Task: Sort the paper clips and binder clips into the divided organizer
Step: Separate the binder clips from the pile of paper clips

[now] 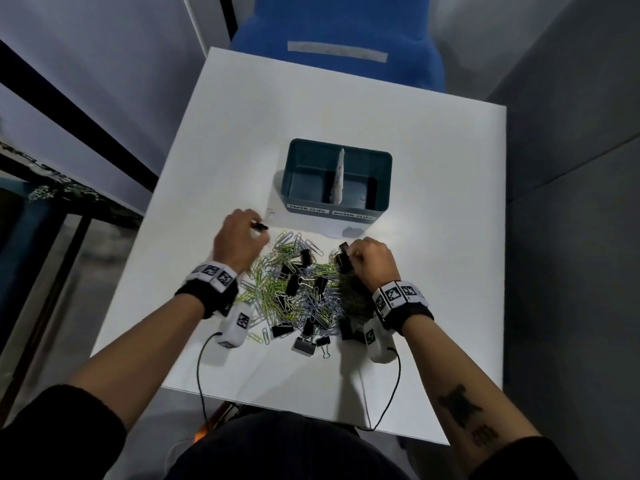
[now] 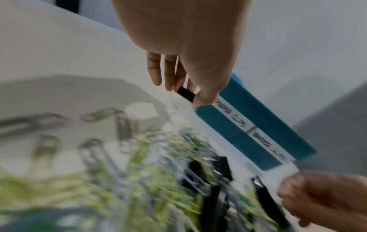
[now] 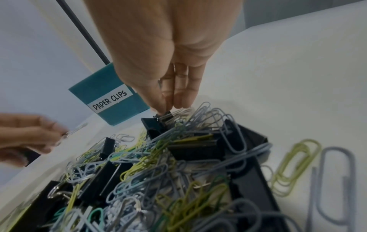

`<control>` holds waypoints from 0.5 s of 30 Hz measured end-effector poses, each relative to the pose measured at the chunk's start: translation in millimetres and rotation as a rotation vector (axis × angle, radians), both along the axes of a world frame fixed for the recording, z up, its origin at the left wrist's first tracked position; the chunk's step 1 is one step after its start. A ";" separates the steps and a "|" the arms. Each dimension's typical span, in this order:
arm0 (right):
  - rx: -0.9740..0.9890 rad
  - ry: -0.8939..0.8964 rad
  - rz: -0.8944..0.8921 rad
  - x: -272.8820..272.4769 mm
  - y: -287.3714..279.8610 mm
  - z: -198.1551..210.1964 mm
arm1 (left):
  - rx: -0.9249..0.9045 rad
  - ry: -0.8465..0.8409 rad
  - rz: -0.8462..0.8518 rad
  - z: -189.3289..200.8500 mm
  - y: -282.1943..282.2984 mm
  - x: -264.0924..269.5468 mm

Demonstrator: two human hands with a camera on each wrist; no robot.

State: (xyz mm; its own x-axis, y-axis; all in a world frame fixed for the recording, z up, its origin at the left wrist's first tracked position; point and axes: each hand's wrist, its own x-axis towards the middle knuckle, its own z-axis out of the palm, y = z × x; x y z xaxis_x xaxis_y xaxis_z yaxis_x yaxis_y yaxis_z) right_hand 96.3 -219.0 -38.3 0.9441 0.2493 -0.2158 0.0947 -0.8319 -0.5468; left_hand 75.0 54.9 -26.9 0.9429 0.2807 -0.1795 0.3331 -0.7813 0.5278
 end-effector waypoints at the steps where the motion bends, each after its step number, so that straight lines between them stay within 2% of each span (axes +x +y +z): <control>1: 0.005 -0.010 -0.004 -1.0 -1.2 0.7 | 0.016 0.029 0.057 -1.7 17.2 -4.5; 5: -0.060 0.059 0.072 -4.1 2.8 11.2 | 0.091 0.158 0.132 -13.4 67.7 -25.8; 8: -0.197 0.096 0.208 -10.5 11.7 13.1 | 0.157 0.176 0.089 -13.4 69.2 -39.3; 11: -0.212 0.044 0.208 -16.4 17.3 6.7 | 0.247 0.069 -0.069 -8.3 46.5 -43.9; 15: -0.117 0.027 0.176 -20.4 19.8 3.0 | 0.218 -0.010 -0.341 -7.8 -5.1 -35.3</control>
